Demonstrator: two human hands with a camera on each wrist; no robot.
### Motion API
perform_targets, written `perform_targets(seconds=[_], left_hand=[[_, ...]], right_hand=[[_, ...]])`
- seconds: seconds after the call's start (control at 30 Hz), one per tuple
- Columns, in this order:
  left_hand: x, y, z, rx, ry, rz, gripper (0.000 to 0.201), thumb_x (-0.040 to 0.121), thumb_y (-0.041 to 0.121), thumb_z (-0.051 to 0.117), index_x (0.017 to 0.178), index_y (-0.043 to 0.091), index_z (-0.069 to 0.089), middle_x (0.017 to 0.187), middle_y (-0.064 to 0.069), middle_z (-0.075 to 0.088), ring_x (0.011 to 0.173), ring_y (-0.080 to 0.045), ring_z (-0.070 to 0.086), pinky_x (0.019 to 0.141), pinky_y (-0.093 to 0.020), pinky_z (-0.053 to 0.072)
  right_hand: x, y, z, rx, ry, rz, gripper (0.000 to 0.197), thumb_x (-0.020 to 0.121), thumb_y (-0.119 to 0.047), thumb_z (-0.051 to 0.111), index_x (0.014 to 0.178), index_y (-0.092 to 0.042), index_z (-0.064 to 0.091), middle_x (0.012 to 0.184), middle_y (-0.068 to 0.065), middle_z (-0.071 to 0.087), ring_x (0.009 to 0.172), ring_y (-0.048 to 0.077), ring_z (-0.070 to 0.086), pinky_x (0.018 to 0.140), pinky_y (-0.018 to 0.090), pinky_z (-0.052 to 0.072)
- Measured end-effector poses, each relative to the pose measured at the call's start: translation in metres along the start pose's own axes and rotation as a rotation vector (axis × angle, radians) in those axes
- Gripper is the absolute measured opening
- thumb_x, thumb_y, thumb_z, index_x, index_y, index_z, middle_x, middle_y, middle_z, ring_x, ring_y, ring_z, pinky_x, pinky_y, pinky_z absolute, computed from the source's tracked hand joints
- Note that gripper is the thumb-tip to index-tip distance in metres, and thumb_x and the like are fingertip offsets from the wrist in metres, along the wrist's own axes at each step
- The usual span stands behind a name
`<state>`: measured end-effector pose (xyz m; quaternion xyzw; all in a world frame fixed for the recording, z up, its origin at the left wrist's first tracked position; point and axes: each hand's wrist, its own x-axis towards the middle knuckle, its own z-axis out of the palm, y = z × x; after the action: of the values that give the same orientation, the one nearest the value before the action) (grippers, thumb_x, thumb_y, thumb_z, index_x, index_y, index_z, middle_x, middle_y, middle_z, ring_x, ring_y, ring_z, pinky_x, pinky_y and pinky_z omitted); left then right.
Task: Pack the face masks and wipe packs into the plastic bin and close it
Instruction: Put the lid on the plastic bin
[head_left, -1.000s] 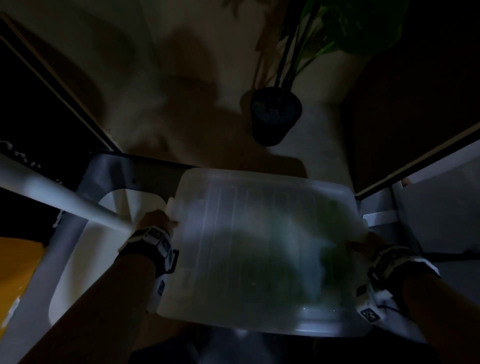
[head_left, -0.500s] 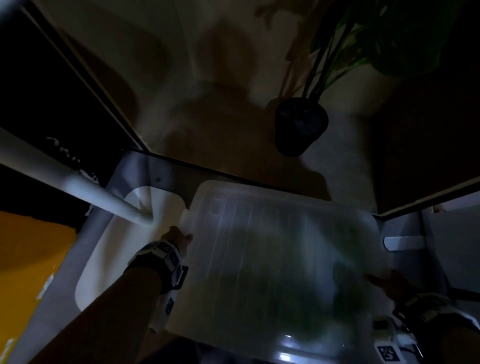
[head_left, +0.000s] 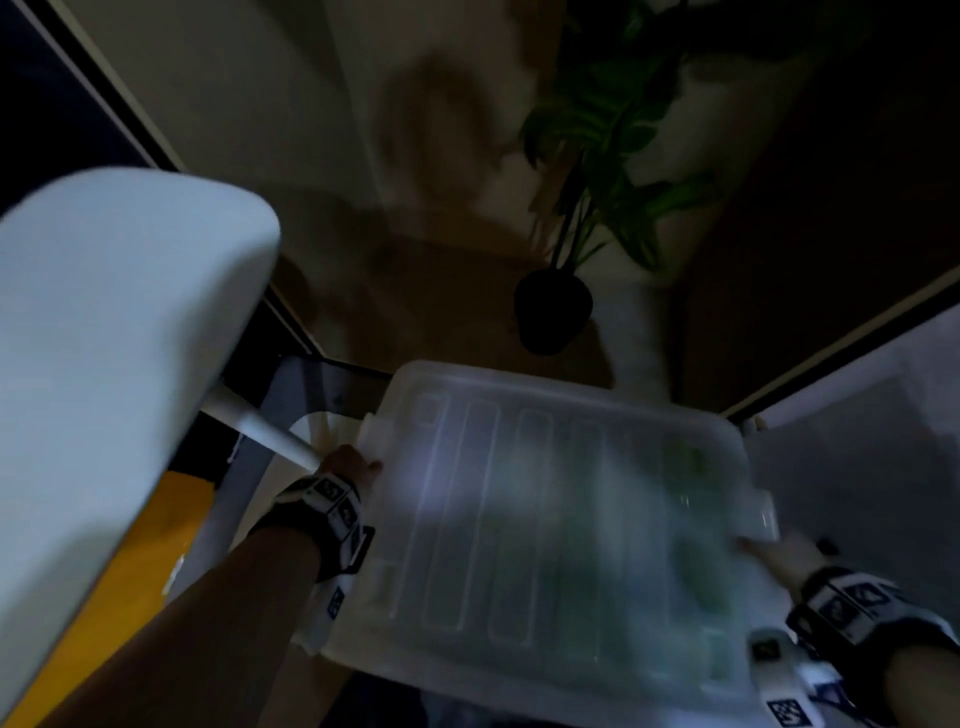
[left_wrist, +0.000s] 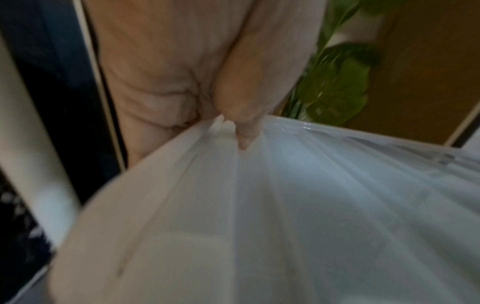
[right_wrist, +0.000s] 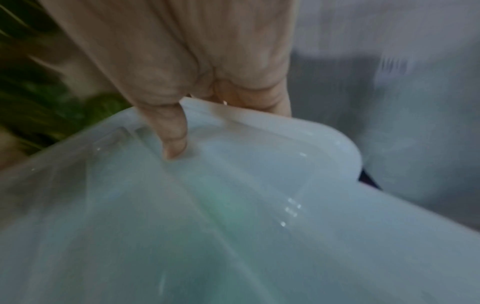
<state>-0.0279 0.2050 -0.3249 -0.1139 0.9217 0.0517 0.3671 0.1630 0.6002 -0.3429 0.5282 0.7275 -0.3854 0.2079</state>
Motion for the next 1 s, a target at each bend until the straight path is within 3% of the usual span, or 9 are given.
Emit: perform_targets(seconds=[0.13, 0.2, 0.3, 0.4, 0.5, 0.6, 0.73, 0.87, 1.0], left_hand=[[-0.055, 0.013, -0.051, 0.074, 0.045, 0.068, 0.052, 0.102, 0.034, 0.032, 0.136, -0.005, 0.037, 0.140, -0.019, 0.046, 0.130, -0.031, 0.047, 0.103, -0.033, 0.037], [-0.082, 0.015, -0.078, 0.115, 0.067, 0.089, 0.053, 0.103, 0.035, 0.029, 0.136, -0.005, 0.039, 0.141, -0.020, 0.046, 0.130, -0.030, 0.046, 0.103, -0.032, 0.038], [-0.116, 0.022, -0.119, 0.134, 0.127, 0.140, 0.055, 0.103, 0.036, 0.027, 0.140, -0.003, 0.036, 0.143, -0.019, 0.043, 0.133, -0.028, 0.044, 0.104, -0.027, 0.036], [-0.154, 0.024, -0.161, 0.055, 0.174, 0.131, 0.055, 0.101, 0.036, 0.035, 0.136, -0.005, 0.041, 0.137, -0.022, 0.049, 0.128, -0.031, 0.048, 0.099, -0.029, 0.040], [-0.183, 0.017, -0.198, 0.000, 0.252, 0.187, 0.055, 0.099, 0.034, 0.042, 0.142, 0.000, 0.035, 0.134, -0.022, 0.052, 0.124, -0.034, 0.050, 0.101, -0.034, 0.039], [-0.206, 0.004, -0.228, 0.051, 0.265, 0.183, 0.056, 0.101, 0.038, 0.035, 0.138, -0.003, 0.041, 0.139, -0.020, 0.048, 0.130, -0.030, 0.045, 0.109, -0.033, 0.034], [-0.233, -0.017, -0.261, 0.039, 0.273, 0.177, 0.056, 0.100, 0.039, 0.037, 0.133, -0.006, 0.048, 0.138, -0.022, 0.050, 0.127, -0.031, 0.048, 0.104, -0.033, 0.036], [-0.255, -0.047, -0.286, 0.043, 0.288, 0.157, 0.053, 0.100, 0.039, 0.036, 0.131, -0.003, 0.049, 0.133, -0.018, 0.054, 0.123, -0.029, 0.052, 0.101, -0.031, 0.038], [-0.271, -0.079, -0.304, 0.022, 0.295, 0.119, 0.051, 0.100, 0.039, 0.035, 0.133, 0.002, 0.048, 0.129, -0.015, 0.057, 0.121, -0.027, 0.054, 0.090, -0.029, 0.036]], right_hand=[[-0.052, -0.028, -0.056, -0.044, 0.089, -0.022, 0.038, 0.085, -0.006, 0.061, 0.115, 0.015, 0.052, 0.095, 0.021, 0.056, 0.086, 0.031, 0.054, 0.078, 0.035, 0.042], [-0.080, -0.045, -0.079, -0.075, 0.138, -0.056, 0.049, 0.086, -0.015, 0.060, 0.123, 0.014, 0.047, 0.111, 0.027, 0.058, 0.100, 0.037, 0.058, 0.087, 0.038, 0.045], [-0.117, -0.072, -0.113, -0.081, 0.230, -0.083, 0.059, 0.090, -0.020, 0.056, 0.134, 0.012, 0.033, 0.133, 0.030, 0.046, 0.122, 0.040, 0.048, 0.098, 0.039, 0.038], [-0.151, -0.095, -0.142, -0.077, 0.245, -0.118, 0.057, 0.093, -0.019, 0.050, 0.139, 0.007, 0.028, 0.136, 0.027, 0.044, 0.120, 0.039, 0.048, 0.092, 0.037, 0.039], [-0.179, -0.116, -0.167, -0.120, 0.199, -0.203, 0.055, 0.095, -0.016, 0.042, 0.146, -0.006, 0.022, 0.141, 0.023, 0.041, 0.115, 0.036, 0.052, 0.077, 0.029, 0.037], [-0.207, -0.135, -0.183, -0.155, 0.226, -0.244, 0.055, 0.095, -0.018, 0.041, 0.147, -0.011, 0.022, 0.138, 0.021, 0.045, 0.111, 0.035, 0.055, 0.082, 0.032, 0.044], [-0.243, -0.164, -0.197, -0.161, 0.260, -0.275, 0.058, 0.094, -0.021, 0.043, 0.146, -0.010, 0.020, 0.136, 0.022, 0.046, 0.118, 0.037, 0.051, 0.090, 0.035, 0.043], [-0.270, -0.197, -0.206, -0.211, 0.236, -0.346, 0.061, 0.092, -0.027, 0.049, 0.141, -0.002, 0.023, 0.131, 0.023, 0.049, 0.114, 0.037, 0.053, 0.081, 0.033, 0.041], [-0.288, -0.225, -0.201, -0.249, 0.228, -0.396, 0.062, 0.091, -0.027, 0.052, 0.138, 0.006, 0.026, 0.130, 0.026, 0.049, 0.115, 0.038, 0.052, 0.090, 0.036, 0.043]])
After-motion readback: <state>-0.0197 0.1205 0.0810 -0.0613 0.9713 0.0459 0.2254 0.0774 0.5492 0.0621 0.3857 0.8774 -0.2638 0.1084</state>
